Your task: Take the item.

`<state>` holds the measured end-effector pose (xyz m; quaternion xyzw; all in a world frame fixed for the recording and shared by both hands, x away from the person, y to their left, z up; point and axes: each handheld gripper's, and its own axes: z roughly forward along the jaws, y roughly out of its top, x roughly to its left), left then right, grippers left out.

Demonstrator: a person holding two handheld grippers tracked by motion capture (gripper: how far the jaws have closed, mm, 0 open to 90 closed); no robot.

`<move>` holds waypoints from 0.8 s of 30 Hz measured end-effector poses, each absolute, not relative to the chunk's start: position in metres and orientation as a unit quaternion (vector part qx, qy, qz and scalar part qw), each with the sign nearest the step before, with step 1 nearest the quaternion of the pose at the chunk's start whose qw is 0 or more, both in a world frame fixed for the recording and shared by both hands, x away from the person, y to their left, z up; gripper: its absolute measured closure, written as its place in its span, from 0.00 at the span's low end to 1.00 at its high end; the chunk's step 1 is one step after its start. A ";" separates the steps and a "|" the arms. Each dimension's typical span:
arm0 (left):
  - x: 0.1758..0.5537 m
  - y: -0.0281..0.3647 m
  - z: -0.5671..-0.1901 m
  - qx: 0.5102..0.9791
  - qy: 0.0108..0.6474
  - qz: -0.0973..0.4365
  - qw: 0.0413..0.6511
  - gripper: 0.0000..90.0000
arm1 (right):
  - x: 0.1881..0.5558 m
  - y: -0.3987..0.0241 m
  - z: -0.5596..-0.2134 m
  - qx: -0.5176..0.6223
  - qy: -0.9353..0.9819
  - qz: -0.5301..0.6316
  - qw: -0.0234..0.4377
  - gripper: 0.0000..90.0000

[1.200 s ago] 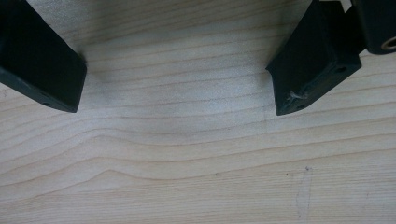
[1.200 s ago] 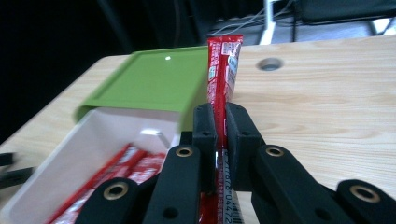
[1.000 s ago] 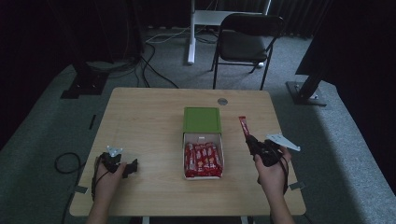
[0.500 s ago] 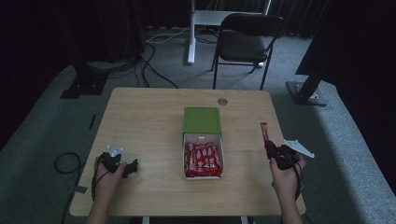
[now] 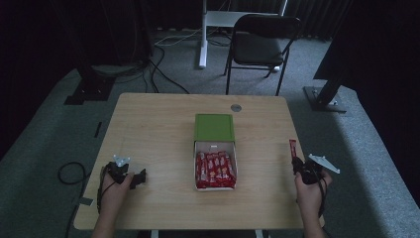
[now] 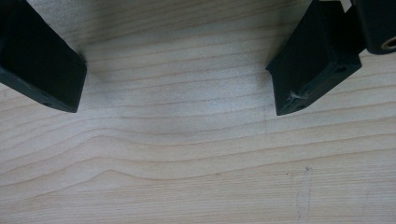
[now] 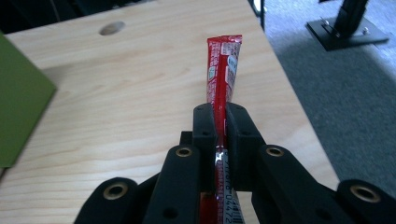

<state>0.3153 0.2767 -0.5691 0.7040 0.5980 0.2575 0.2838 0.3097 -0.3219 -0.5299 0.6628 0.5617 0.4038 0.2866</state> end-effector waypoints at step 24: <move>0.315 0.277 -0.569 0.704 0.598 0.257 0.283 0.05 | 0.317 -0.337 -0.567 0.703 0.563 0.344 0.263 0.92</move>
